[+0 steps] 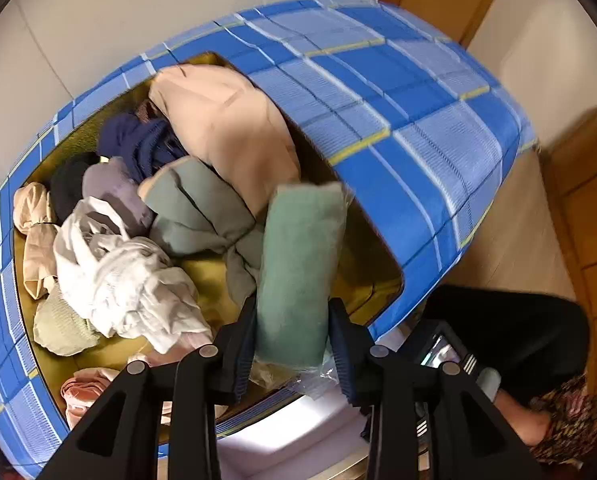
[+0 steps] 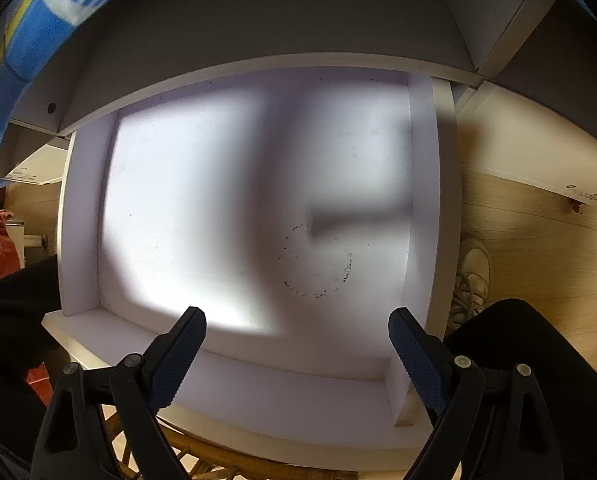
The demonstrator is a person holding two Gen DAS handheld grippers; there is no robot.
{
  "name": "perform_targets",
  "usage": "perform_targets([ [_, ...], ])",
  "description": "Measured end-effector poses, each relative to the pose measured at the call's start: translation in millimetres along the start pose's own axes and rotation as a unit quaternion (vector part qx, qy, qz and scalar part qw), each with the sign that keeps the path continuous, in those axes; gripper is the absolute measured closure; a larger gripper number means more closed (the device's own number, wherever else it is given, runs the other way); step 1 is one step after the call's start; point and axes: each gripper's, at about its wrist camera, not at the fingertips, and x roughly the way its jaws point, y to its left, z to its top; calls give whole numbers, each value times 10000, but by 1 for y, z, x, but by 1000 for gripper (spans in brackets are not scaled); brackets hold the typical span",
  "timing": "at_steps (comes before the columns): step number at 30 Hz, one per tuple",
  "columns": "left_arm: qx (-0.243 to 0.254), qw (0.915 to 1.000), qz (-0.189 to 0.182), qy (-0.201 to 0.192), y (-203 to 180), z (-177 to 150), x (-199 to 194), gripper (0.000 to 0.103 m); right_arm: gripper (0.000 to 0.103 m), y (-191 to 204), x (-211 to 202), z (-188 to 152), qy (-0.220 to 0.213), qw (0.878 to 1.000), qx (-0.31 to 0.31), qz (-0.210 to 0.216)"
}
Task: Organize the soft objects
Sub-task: 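Lower the teal package into the gold tray and open the left gripper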
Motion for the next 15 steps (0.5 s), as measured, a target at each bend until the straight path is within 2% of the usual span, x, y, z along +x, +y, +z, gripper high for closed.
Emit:
perform_targets([
  [4, -420, 9973, -324, -506, 16, 3, -24, 68, 10, 0, -3, 0, -57, 10000, 23, 43],
  [6, -595, 9960, -244, -623, 20, 7, -25, 68, 10, 1, -4, 0, -64, 10000, 15, 49],
  [8, -795, 9960, -56, -411, 23, 12, -13, 69, 10, 1, -3, 0, -51, 10000, 8, 54],
  [11, -897, 9955, -221, -229, 19, 14, 2, 76, 10, 0, -4, 0, -47, 10000, 20, 76],
  [12, -873, 9950, -450, -158, 14, 13, 6, 77, 10, -1, -4, 0, -53, 9999, 38, 81],
  [13, -753, 9958, -514, -111, 7, 12, 8, 78, 10, -2, -5, 0, -63, 9999, 62, 87],
  [15, -453, 9984, -321, -52, -6, 10, 11, 77, 10, -3, -6, 0, -87, 9999, 97, 93],
])
